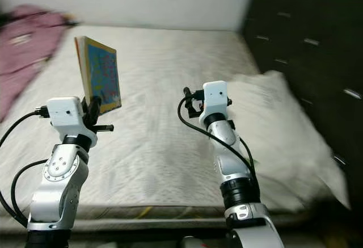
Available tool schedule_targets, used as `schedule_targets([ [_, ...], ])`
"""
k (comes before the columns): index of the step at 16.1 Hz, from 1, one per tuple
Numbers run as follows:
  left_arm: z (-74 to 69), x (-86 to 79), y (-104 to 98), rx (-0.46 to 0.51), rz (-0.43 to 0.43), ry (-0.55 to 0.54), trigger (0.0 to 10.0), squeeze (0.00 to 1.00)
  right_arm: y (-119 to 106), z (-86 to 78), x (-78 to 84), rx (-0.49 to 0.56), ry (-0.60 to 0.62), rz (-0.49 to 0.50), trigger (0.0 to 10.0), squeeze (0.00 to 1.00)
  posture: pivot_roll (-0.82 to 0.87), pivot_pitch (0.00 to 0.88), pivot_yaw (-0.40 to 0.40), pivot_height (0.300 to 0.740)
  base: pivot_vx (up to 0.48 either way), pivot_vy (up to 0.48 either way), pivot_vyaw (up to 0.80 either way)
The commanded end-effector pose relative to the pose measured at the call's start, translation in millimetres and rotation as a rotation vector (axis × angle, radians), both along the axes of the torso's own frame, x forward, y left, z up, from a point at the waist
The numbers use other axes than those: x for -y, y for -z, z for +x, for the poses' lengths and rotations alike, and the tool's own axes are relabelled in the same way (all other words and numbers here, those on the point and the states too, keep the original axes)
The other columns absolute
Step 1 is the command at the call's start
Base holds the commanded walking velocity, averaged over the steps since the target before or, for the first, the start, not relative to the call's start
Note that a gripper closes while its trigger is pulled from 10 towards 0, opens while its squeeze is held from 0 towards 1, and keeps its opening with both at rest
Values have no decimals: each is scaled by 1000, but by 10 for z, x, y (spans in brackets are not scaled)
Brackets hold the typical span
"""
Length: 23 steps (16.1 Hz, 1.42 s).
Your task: Clean up the room
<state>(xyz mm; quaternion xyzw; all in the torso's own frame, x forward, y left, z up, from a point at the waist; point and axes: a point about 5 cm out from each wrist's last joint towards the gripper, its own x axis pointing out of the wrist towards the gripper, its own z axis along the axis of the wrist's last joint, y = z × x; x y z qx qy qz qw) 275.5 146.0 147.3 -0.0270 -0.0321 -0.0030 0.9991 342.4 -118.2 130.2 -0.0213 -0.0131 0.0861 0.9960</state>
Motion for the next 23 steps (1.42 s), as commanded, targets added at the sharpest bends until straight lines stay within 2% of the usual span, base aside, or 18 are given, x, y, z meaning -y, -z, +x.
schedule_targets([
  [1,20,29,-126,65,12,18,10000,0,-19,-13,-15,15,5,1,10000,0,49,0,-22,740,0,0,-800],
  [4,24,67,-109,63,-20,27,10000,0,36,-59,-35,12,-9,-1,10000,0,36,0,-20,740,0,-92,0],
  [12,11,82,-91,63,-45,27,10000,0,6,5,-4,17,-17,-21,10000,0,43,0,-47,740,0,-436,0],
  [23,9,84,-93,80,-56,-2,10000,0,19,-4,-13,16,-32,-17,10000,0,46,0,-57,740,0,0,0],
])
